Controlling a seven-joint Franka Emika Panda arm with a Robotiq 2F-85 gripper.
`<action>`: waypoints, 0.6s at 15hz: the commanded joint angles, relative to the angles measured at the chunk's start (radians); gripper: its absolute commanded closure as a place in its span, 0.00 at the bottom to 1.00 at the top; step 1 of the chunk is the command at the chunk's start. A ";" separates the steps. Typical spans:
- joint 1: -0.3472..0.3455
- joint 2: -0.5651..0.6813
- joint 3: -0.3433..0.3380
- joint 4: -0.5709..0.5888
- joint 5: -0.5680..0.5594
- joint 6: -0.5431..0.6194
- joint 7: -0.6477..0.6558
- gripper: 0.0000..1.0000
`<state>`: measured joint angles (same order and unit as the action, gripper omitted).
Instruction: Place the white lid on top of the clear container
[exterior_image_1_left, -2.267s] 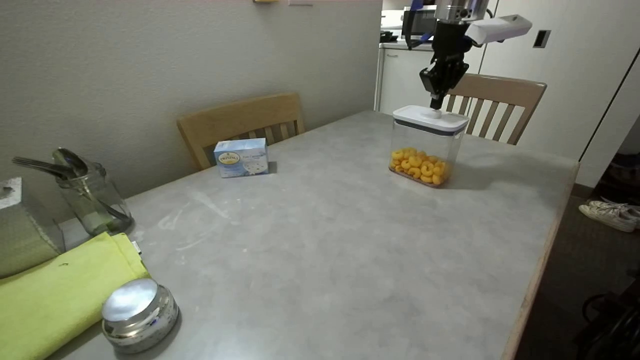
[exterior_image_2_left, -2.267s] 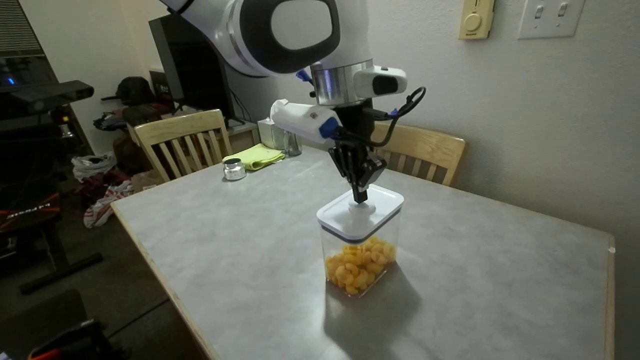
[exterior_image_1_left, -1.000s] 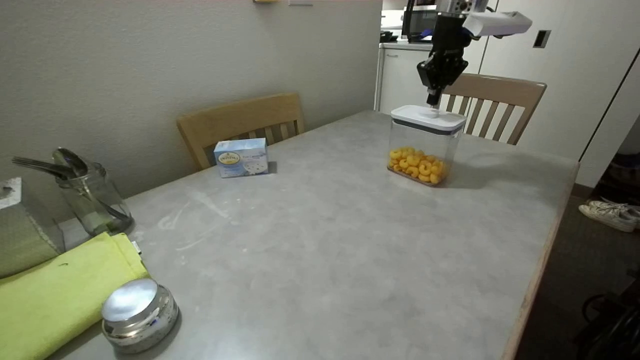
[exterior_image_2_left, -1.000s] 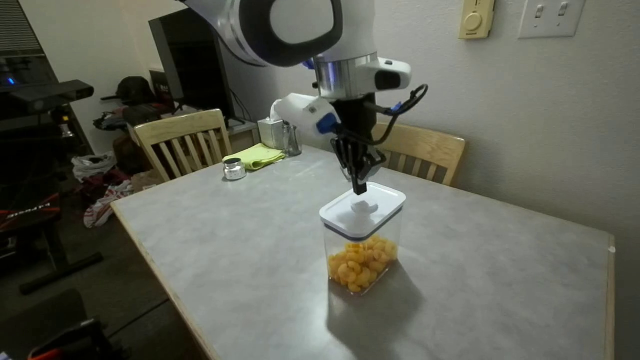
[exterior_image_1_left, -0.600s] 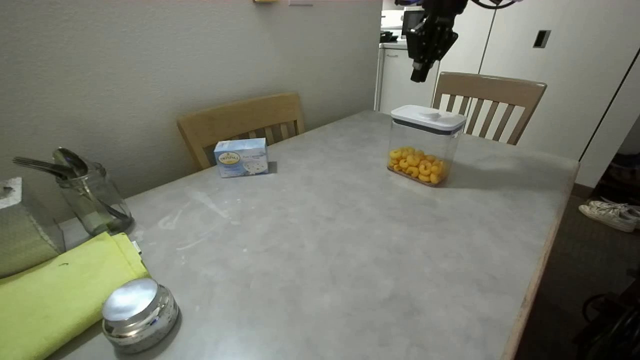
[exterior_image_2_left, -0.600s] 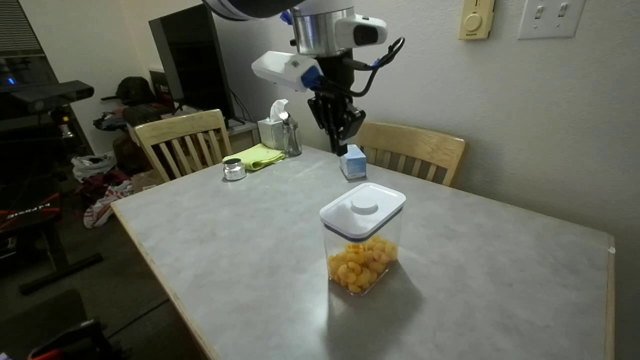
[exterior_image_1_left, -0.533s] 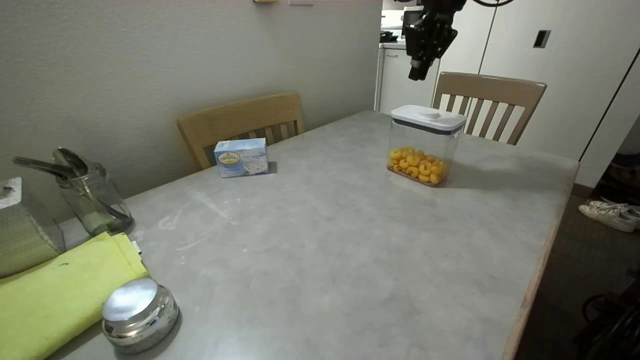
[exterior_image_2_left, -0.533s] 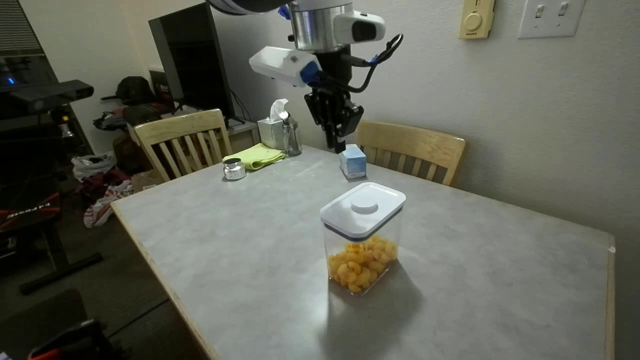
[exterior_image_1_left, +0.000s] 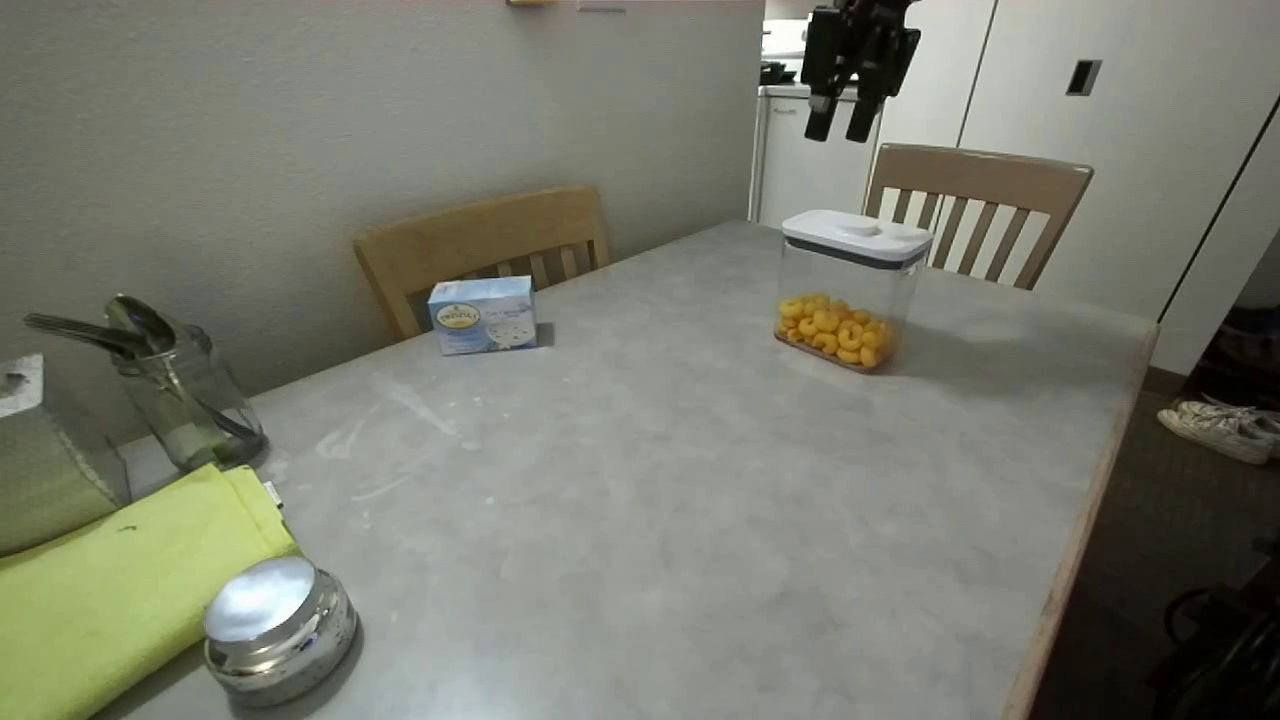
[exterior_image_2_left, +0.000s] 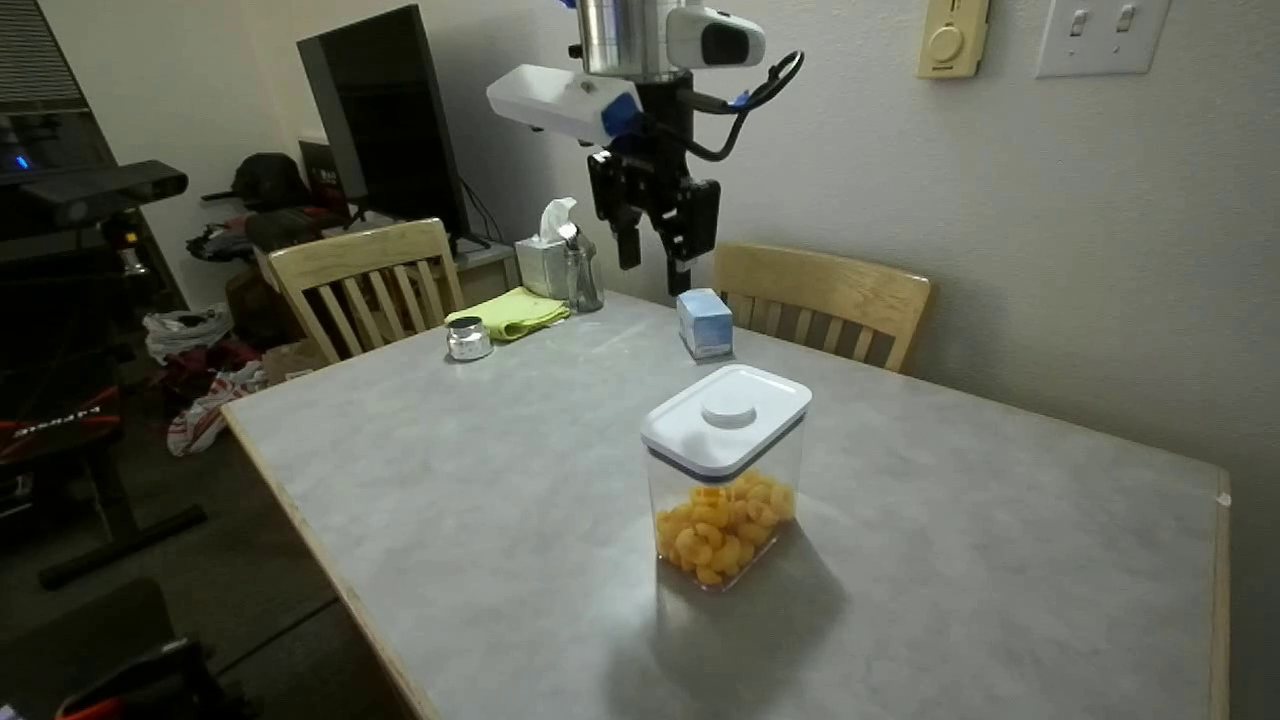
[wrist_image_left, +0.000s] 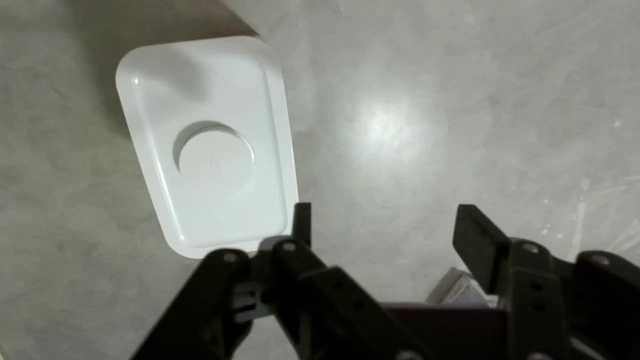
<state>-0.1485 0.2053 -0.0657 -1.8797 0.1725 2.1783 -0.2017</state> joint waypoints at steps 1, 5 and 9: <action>-0.006 0.023 -0.013 0.011 -0.006 0.033 -0.010 0.52; -0.001 0.073 -0.037 -0.002 -0.073 0.113 0.049 0.81; 0.009 0.152 -0.072 -0.007 -0.201 0.179 0.153 1.00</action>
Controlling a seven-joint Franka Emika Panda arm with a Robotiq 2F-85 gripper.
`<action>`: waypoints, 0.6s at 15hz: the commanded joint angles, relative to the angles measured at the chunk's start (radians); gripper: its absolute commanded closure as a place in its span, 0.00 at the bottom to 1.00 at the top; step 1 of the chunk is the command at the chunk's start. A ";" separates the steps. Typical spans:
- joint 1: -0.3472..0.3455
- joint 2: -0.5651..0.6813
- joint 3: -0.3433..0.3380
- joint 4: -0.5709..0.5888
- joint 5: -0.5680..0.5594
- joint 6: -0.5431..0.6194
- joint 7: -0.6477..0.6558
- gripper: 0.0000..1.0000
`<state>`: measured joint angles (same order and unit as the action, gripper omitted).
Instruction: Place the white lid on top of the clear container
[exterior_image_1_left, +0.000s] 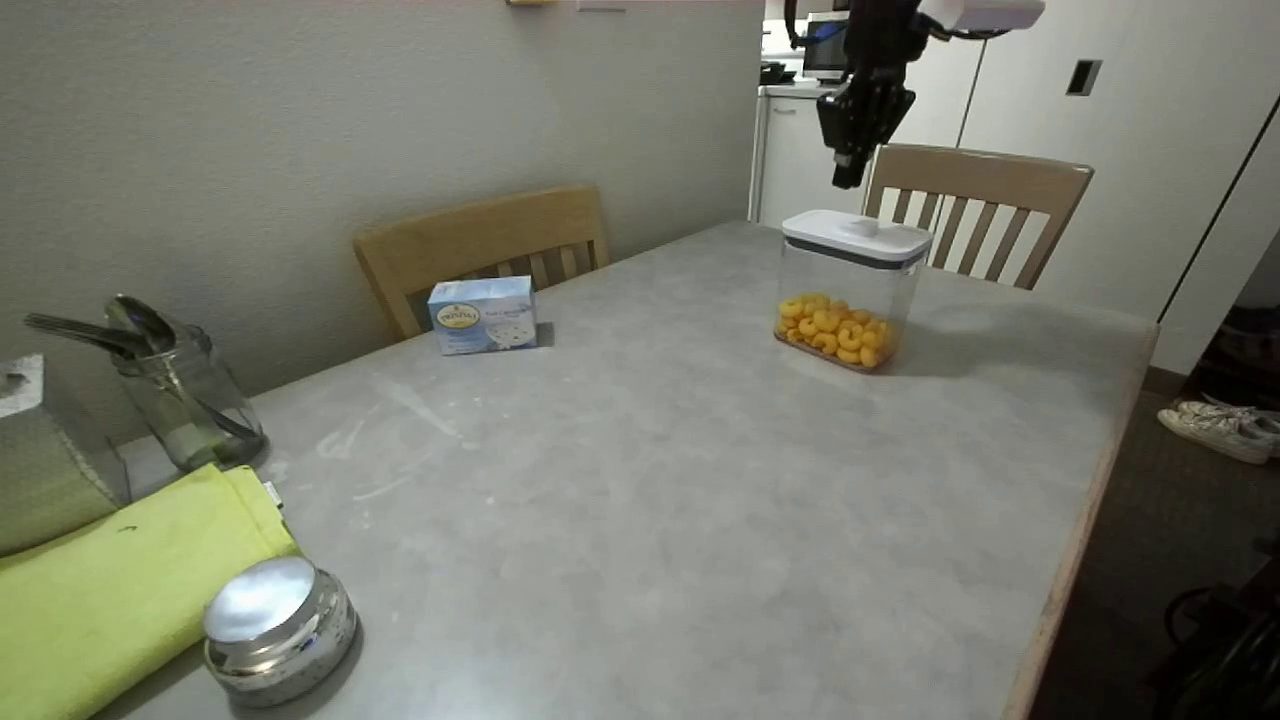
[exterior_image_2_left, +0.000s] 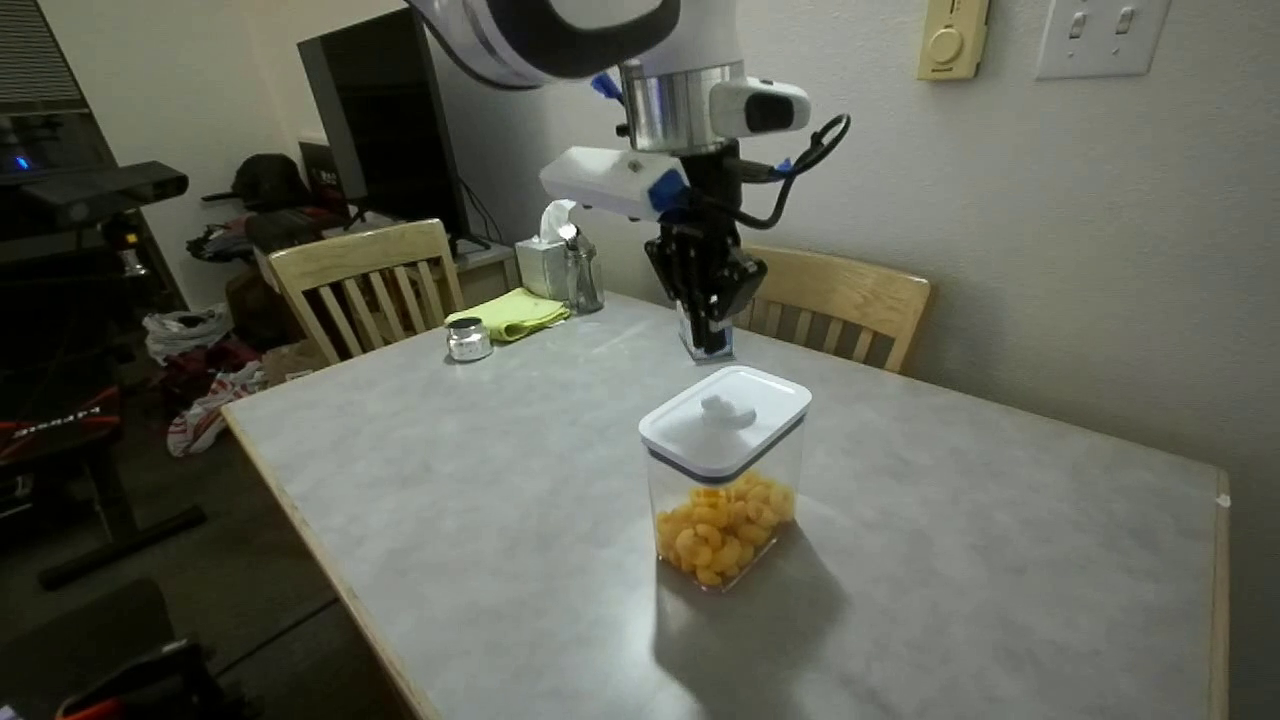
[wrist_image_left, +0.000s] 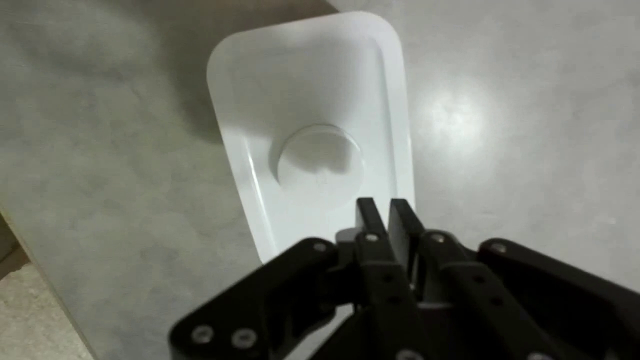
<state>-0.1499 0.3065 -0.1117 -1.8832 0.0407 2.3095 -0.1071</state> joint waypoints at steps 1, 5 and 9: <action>0.011 0.071 -0.033 -0.006 -0.093 0.057 0.083 1.00; 0.014 0.126 -0.046 -0.002 -0.141 0.071 0.145 1.00; 0.011 0.144 -0.046 -0.005 -0.137 0.076 0.177 1.00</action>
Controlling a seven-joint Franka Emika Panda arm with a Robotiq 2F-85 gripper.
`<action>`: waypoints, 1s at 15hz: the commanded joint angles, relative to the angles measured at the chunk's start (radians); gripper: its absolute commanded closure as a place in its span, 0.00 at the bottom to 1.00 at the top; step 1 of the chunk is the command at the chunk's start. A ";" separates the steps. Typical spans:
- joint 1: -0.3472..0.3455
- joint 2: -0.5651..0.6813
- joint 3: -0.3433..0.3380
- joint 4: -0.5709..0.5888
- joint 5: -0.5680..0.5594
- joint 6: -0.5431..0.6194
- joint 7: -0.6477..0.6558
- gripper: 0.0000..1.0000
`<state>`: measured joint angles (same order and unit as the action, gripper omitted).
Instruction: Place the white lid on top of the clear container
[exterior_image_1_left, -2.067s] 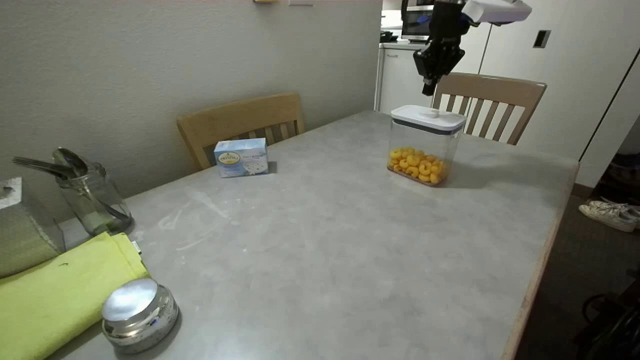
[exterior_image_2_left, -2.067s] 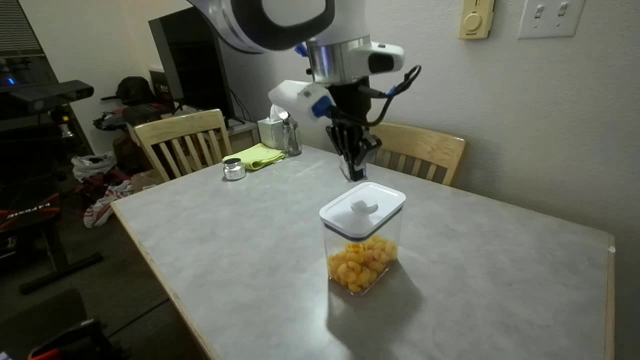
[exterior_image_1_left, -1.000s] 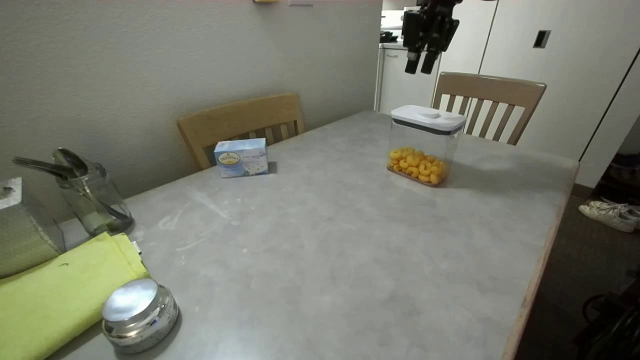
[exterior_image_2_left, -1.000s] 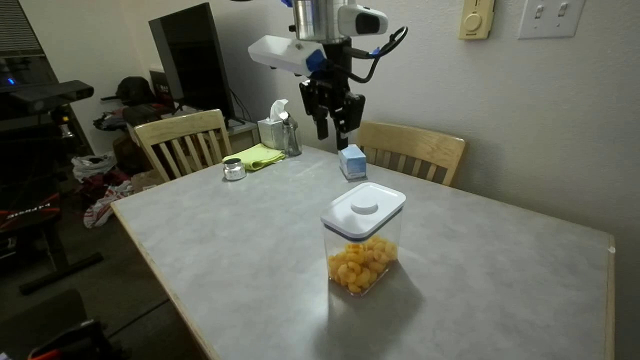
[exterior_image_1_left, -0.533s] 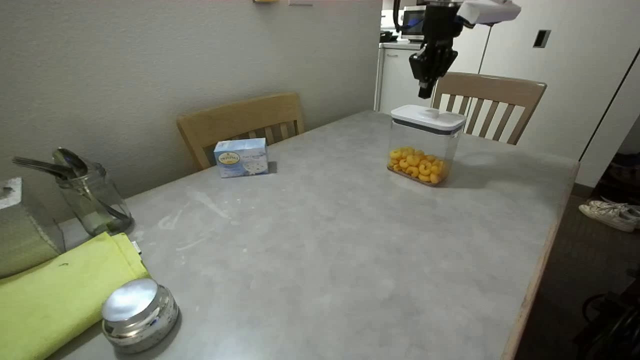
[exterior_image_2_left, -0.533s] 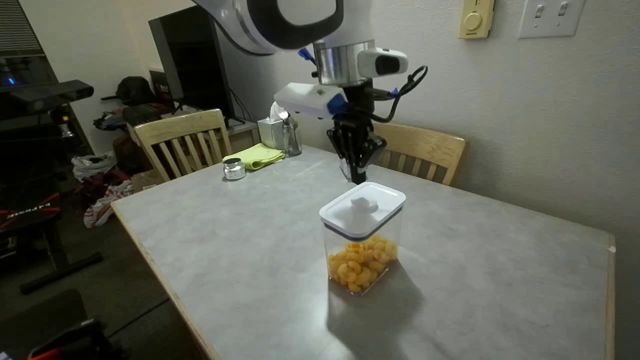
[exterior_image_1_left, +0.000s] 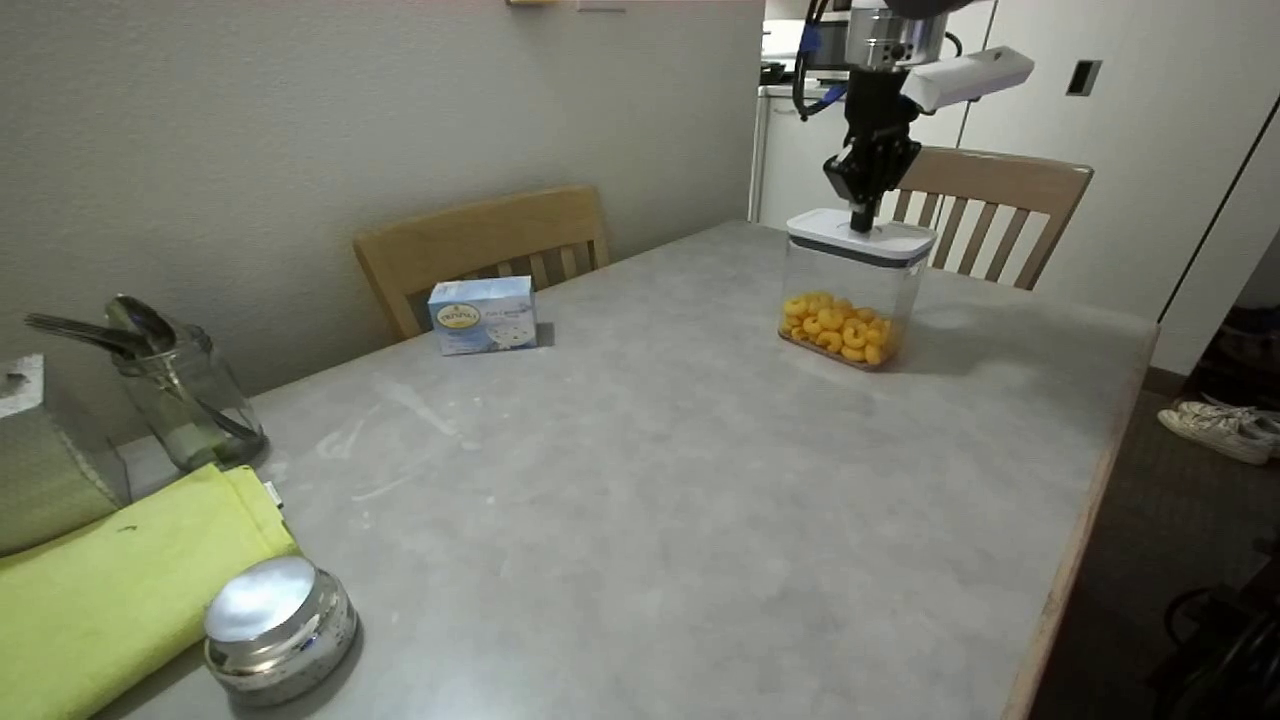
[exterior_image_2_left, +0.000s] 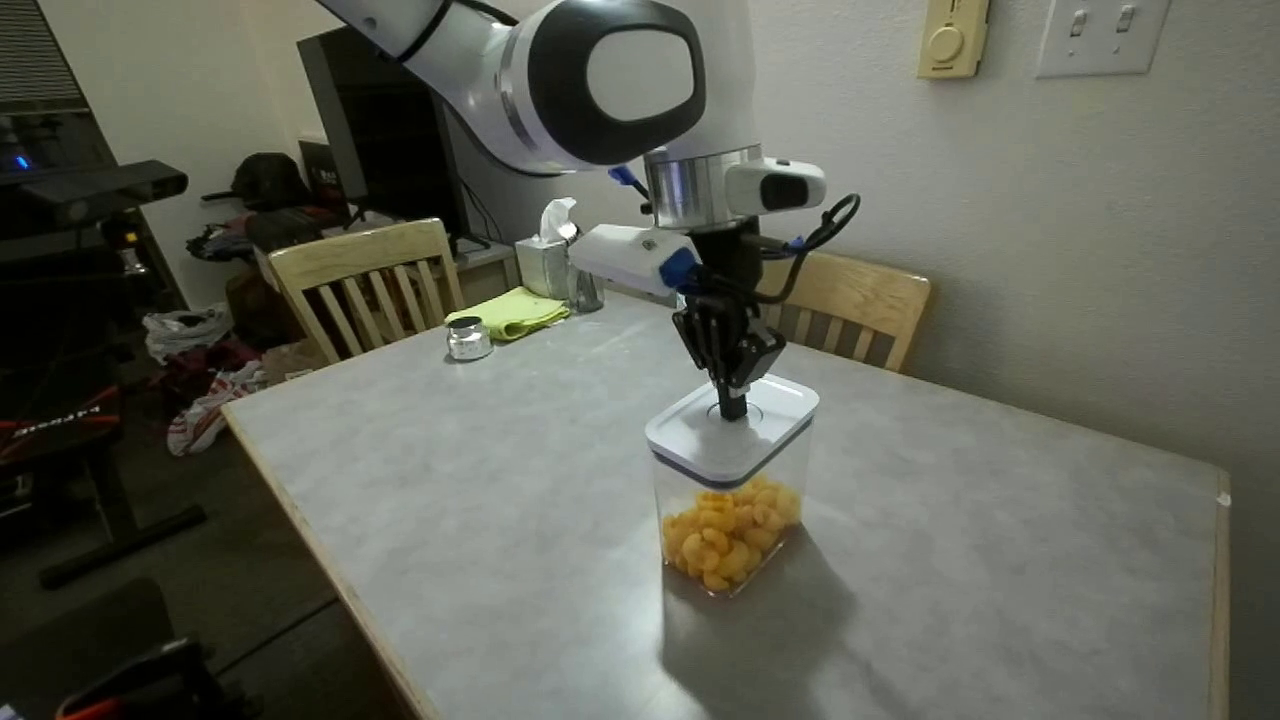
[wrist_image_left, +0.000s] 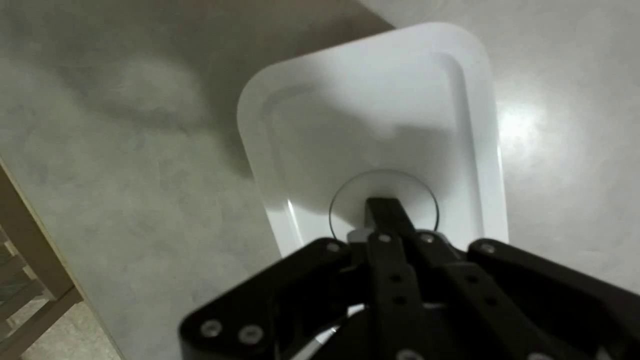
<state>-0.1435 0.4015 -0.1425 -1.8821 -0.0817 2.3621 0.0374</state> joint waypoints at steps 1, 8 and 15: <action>0.001 0.059 -0.011 -0.013 -0.001 0.029 0.036 1.00; 0.000 0.021 0.000 -0.030 0.047 0.051 0.078 1.00; 0.047 -0.077 0.023 0.011 0.016 -0.016 0.039 1.00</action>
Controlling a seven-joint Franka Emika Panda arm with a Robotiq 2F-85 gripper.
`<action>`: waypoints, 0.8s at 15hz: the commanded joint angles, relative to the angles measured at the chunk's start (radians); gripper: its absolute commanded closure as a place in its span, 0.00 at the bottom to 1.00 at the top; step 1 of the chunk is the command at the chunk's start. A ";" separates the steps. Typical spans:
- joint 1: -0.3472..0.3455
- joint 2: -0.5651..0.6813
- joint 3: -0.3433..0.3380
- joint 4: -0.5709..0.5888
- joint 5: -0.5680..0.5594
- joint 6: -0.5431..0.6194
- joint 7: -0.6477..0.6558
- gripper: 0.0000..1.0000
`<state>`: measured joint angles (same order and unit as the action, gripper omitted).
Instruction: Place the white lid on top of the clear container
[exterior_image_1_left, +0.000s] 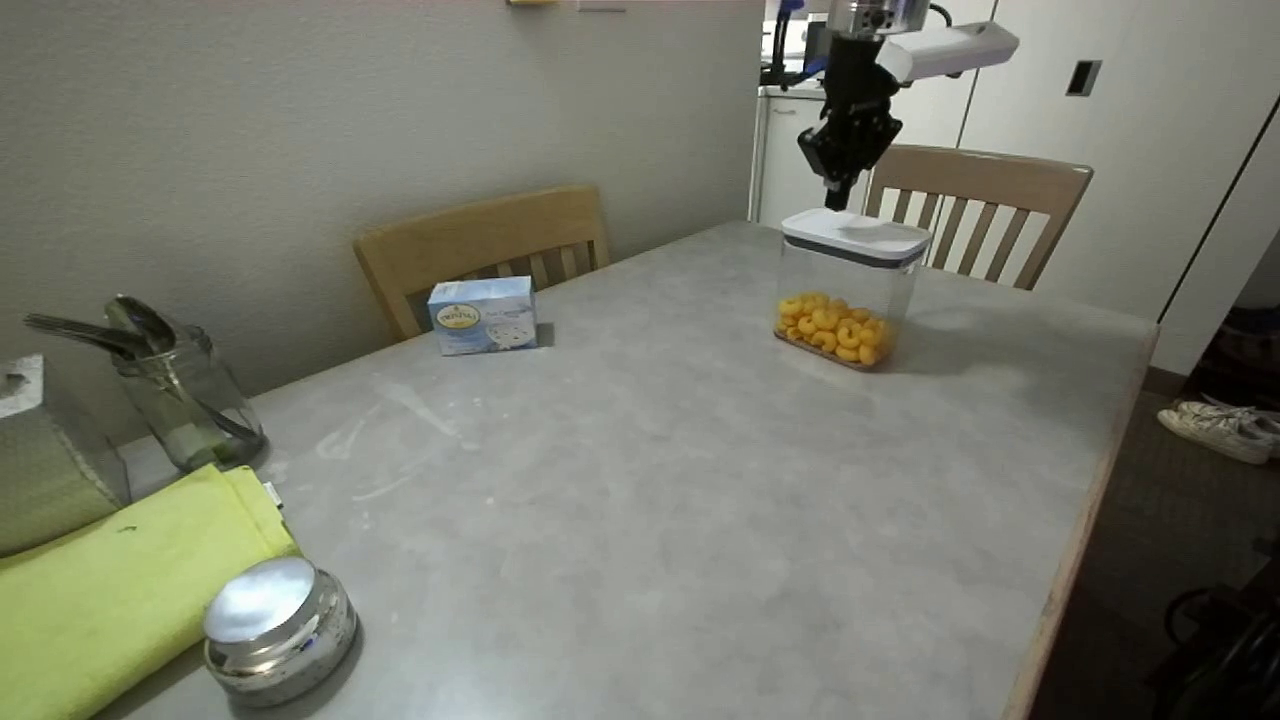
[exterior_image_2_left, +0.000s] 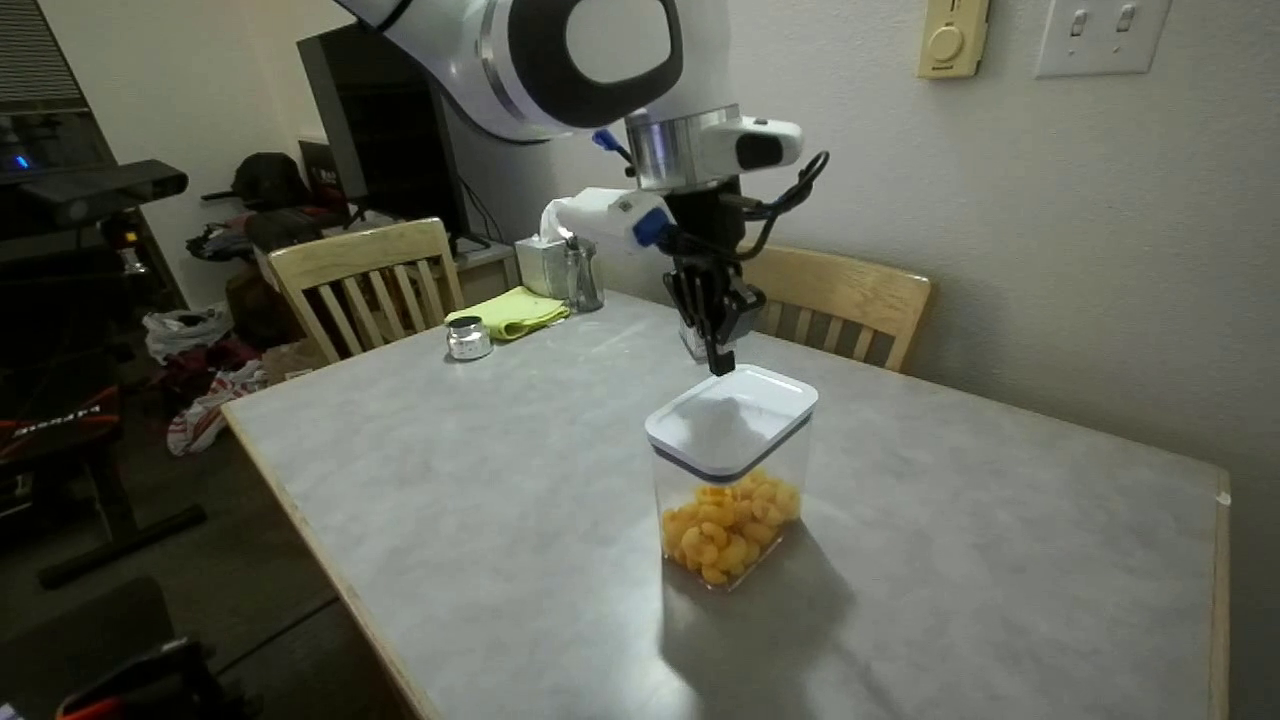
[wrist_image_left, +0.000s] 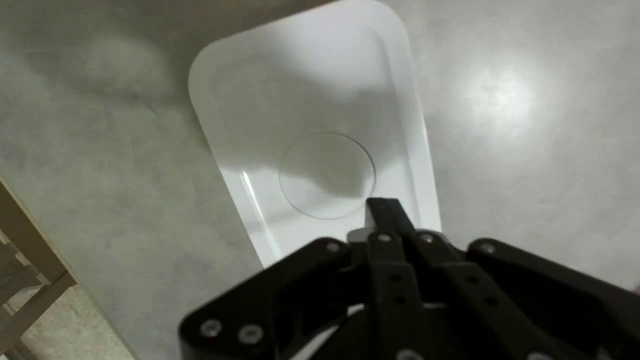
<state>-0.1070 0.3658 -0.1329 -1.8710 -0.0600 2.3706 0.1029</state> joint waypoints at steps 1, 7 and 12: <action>0.013 -0.052 0.023 0.004 0.009 -0.033 -0.041 1.00; 0.011 -0.080 0.083 0.020 0.110 -0.104 -0.135 0.46; 0.012 -0.082 0.106 0.036 0.178 -0.162 -0.202 0.11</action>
<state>-0.0848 0.2919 -0.0421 -1.8476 0.0834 2.2597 -0.0497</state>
